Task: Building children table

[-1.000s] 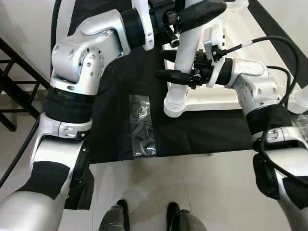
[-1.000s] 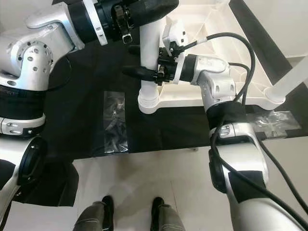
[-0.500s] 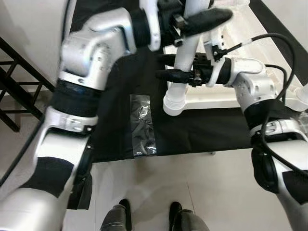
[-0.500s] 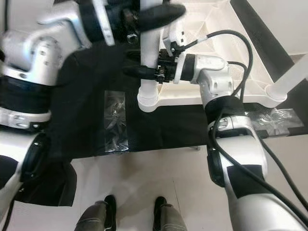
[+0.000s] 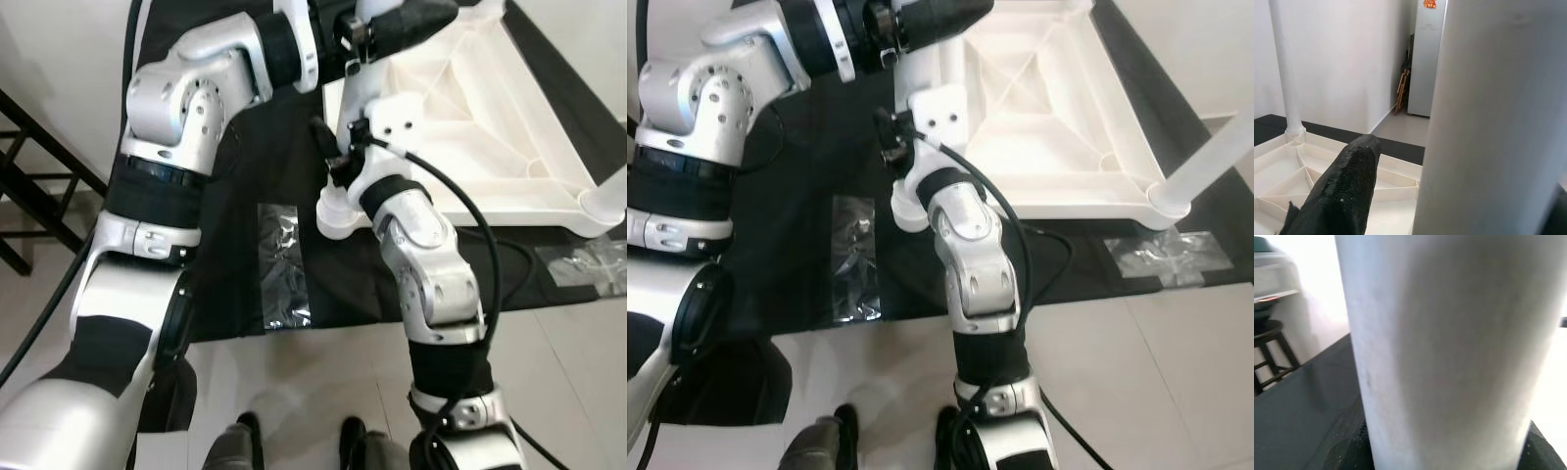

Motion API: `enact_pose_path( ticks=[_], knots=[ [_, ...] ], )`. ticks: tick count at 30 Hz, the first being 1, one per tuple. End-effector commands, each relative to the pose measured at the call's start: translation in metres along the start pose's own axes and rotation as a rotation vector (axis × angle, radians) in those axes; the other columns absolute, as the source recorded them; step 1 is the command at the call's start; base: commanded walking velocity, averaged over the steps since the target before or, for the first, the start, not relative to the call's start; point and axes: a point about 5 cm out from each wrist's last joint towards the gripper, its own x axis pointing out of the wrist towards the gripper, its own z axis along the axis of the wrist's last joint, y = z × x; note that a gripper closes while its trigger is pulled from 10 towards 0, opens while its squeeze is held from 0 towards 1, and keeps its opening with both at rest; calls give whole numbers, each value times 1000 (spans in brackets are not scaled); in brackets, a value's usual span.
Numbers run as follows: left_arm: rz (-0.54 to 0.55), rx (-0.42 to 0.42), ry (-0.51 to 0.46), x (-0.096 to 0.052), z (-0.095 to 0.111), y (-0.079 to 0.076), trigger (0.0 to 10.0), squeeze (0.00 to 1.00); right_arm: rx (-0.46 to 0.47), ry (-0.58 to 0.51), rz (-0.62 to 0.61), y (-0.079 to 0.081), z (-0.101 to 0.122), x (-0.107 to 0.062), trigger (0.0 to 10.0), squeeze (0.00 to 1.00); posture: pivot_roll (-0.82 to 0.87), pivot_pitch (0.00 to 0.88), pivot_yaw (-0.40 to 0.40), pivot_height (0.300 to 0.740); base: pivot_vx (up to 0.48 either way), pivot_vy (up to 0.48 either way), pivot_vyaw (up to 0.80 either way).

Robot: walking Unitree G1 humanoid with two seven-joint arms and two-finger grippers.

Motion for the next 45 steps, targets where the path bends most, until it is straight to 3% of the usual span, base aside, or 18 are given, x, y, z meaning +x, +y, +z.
enact_pose_path(
  ticks=[1,7,8,9,14,15,20,21,27,28,30,38,39,40,41,42,43,45],
  knots=[
    [9,9,-6,-2,0,1,10000,0,118,261,-37,5,-59,-5,0,0,47,330,-20,740,0,0,0],
    [7,7,-6,-2,-1,2,10000,0,111,236,-43,0,-56,4,0,0,52,329,-23,740,0,0,0],
    [4,5,-7,-2,-1,1,2980,0,102,232,-41,-2,-55,5,0,0,51,330,-23,740,0,0,0],
    [0,0,-7,-3,-1,1,0,0,95,235,-47,-2,-53,4,0,0,52,329,-21,740,0,0,0],
    [-17,-2,-2,-2,-2,0,0,0,93,257,-51,4,-43,-3,1529,0,54,328,-20,740,0,0,0],
    [-23,1,2,-2,-1,-1,0,0,83,255,-37,6,-39,-4,10000,0,56,329,-19,740,0,0,0],
    [-30,10,14,-2,-1,-2,0,0,77,183,52,-2,-22,6,10000,0,59,331,-17,740,0,0,0],
    [-32,13,18,-2,-1,-2,0,0,76,125,158,-7,-10,13,10000,1000,67,334,-16,740,0,0,0],
    [-38,19,22,-2,0,-3,0,0,39,26,415,-20,13,20,10000,1000,74,336,-15,740,0,0,0],
    [-42,20,24,-2,0,-4,0,0,-5,-13,561,-29,23,20,10000,12,74,337,-15,740,0,0,0],
    [-52,21,27,-3,0,-7,0,0,-140,-30,785,-52,36,23,10000,0,88,342,-15,740,0,0,0],
    [-64,22,35,-4,0,-10,0,0,-205,55,920,-58,29,27,10000,0,105,348,-11,740,0,0,0],
    [-65,22,37,-4,0,-10,0,0,-223,79,951,-57,27,28,7608,0,114,353,-11,740,0,0,0],
    [-65,22,37,-4,0,-10,0,0,-223,79,951,-57,27,28,7608,0,114,353,-11,740,0,0,0],
    [-66,22,39,-5,0,-11,0,0,-221,91,966,-56,26,29,2863,0,115,355,-11,740,0,0,0],
    [-66,22,39,-5,0,-11,0,0,-221,91,966,-56,26,29,2863,0,115,355,-11,740,0,0,0],
    [-66,22,40,-5,0,-11,0,0,-211,93,980,-56,26,31,0,0,115,355,-11,740,0,0,0],
    [-65,25,44,-6,0,-11,0,0,-198,89,1017,-57,27,35,0,0,117,357,-12,740,0,0,0]
  ],
)
